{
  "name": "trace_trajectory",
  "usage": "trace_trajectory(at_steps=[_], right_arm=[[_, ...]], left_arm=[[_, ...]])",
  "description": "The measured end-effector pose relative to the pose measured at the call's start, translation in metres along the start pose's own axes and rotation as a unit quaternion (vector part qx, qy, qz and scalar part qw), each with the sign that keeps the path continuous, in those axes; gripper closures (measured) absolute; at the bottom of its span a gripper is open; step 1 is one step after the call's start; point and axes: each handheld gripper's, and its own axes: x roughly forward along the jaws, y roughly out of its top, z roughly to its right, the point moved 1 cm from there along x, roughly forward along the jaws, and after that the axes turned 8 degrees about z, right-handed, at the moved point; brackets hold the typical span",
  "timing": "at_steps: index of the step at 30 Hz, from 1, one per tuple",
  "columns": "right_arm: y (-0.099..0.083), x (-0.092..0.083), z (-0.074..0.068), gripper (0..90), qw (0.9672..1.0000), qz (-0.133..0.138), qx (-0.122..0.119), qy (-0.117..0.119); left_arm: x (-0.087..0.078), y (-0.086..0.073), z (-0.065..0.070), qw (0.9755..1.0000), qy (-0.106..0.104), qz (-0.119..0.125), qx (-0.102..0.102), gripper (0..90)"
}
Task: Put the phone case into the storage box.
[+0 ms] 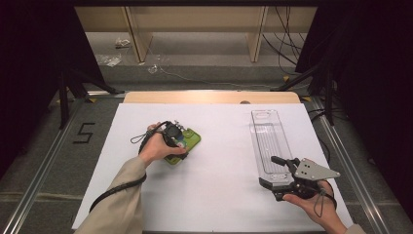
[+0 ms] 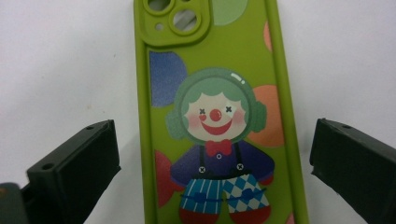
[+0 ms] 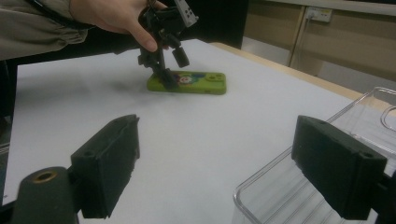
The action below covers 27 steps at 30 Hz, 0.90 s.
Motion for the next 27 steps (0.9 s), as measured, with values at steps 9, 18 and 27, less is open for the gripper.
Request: trace_trajectory(at_steps=[9, 18, 27], right_arm=[[-0.0003, 0.0002, 0.0002, 16.3, 1.0000, 0.000, 0.001, 0.000], [-0.0001, 0.0004, -0.0001, 16.3, 1.0000, 0.000, 0.001, 0.001], [-0.0007, 0.0007, 0.0001, 16.3, 1.0000, -0.002, 0.002, 0.002]], left_arm=[[0.0071, 0.0014, -0.0026, 0.9999, 0.000, -0.014, -0.007, 2.1], [0.0084, 0.0044, -0.0032, 0.9993, -0.007, -0.031, -0.018, 4.0], [0.0095, 0.0054, -0.0053, 0.9987, -0.018, -0.037, -0.031, 6.9]])
